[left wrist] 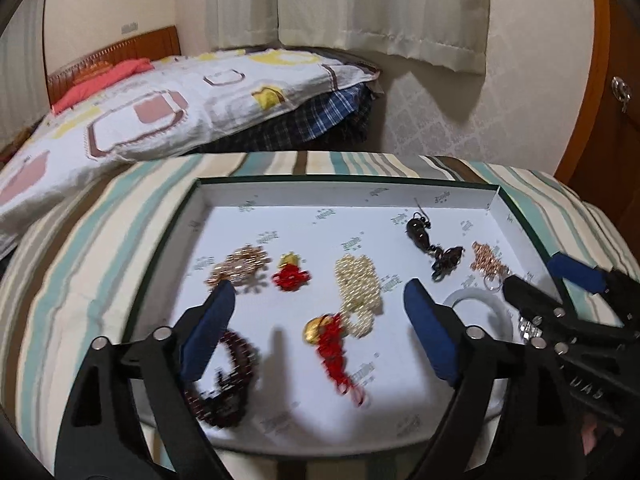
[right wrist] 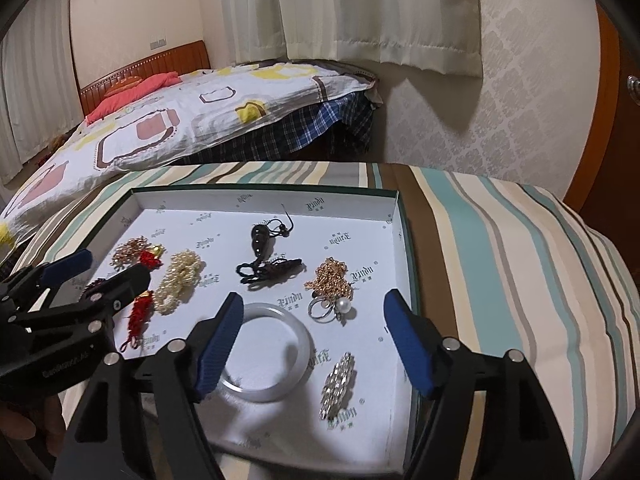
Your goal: Organize jewelry
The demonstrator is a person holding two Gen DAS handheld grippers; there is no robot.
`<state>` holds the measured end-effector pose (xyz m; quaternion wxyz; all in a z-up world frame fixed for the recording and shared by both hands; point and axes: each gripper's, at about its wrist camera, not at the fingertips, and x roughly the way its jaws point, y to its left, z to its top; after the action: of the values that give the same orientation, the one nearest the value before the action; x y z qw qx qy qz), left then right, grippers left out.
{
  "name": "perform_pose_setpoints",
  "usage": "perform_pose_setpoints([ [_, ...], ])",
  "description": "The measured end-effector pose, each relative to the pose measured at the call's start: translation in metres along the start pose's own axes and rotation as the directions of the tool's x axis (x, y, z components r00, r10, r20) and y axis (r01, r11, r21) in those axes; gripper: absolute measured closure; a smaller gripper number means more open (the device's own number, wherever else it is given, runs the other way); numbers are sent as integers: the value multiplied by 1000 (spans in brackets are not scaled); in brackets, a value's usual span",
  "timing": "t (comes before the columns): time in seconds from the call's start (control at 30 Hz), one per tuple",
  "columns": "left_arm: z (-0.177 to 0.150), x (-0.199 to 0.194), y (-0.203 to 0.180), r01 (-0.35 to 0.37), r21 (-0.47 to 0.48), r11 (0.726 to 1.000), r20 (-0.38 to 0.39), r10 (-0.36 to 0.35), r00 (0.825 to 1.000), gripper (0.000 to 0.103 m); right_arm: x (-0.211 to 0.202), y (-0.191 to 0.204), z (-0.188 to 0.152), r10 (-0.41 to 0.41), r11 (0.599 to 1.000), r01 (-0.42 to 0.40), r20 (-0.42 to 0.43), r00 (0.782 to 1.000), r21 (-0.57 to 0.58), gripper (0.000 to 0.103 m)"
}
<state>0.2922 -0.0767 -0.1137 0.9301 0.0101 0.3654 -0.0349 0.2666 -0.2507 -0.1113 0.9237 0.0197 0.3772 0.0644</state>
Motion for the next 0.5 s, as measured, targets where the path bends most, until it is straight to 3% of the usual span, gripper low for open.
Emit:
perform_pose_setpoints([
  [0.13, -10, -23, 8, -36, 9, 999, 30, 36, 999, 13, -13, 5, -6, -2, 1000, 2, 3, 1000, 8, 29],
  [0.5, -39, -102, 30, -27, -37, 999, 81, 30, 996, 8, -71, 23, -29, -9, 1000, 9, 43, 999, 3, 24],
])
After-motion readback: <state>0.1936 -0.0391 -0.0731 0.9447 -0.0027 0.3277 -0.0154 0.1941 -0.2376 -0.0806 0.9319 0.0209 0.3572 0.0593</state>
